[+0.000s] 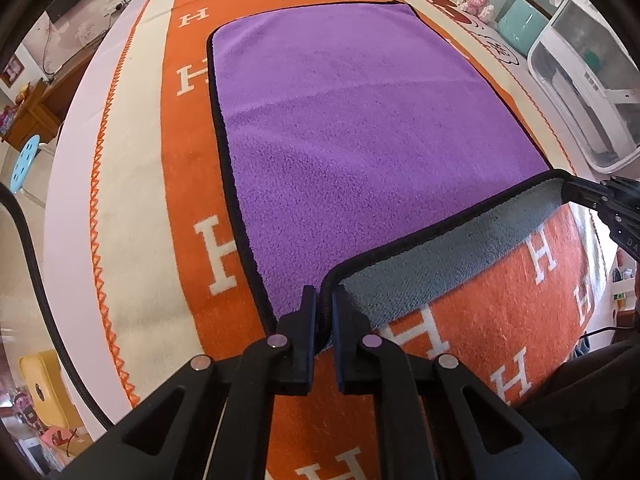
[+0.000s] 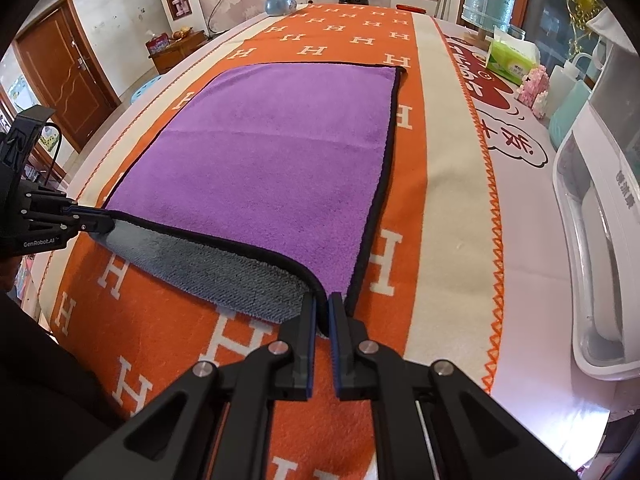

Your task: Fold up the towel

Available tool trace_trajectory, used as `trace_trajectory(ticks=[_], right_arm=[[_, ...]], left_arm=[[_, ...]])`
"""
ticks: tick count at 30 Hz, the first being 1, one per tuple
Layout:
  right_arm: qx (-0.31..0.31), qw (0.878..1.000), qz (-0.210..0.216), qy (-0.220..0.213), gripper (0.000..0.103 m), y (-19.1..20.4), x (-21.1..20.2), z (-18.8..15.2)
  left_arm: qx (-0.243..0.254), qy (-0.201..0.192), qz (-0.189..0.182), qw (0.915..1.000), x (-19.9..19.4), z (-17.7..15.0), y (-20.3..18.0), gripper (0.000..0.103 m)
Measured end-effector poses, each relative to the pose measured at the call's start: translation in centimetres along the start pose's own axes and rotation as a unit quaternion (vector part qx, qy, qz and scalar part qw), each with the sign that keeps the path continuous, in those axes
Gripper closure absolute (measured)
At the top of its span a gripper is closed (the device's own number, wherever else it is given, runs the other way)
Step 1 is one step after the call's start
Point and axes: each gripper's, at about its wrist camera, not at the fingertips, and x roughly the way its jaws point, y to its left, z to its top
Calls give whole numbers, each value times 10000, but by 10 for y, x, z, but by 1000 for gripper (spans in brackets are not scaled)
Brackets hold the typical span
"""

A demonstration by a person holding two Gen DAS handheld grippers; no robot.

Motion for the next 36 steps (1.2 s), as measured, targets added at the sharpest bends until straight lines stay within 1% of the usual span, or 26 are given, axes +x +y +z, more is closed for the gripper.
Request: trace_trajectory(ticks=[7,13,18,22,24,28,33,36], right_arm=[[-78,9999,7,-127,98,2,-10,6],[-150,9995,-72,-277,98,6,-27,14],[-221,9985,-183,-469,98,7,-46,28],[-277,9967,-326,-686,98,6,-59,45],[-302,9952,-397,-837,98,6,-64,57],[-328,9915,-569,-1125,98,3,-70,79],[-358,9859,-693,-1484,98,-3,-74,109],[-351,9828,-729,-1658,98,-8,-72,126]], left_arm=[[-51,-141,39,9999,-17,-2,2,99],[-7,-369,115,9993,-42,0,4,99],[51,-725,187,9972,-71,10,4,99],[90,-1146,277,9930,-97,31,7,99],[22,-1391,276,9899,-110,43,9,99],[-25,-1753,333,9839,-127,65,13,99],[-79,-2150,414,9757,-138,96,19,99],[-80,-2315,495,9715,-138,116,22,99]])
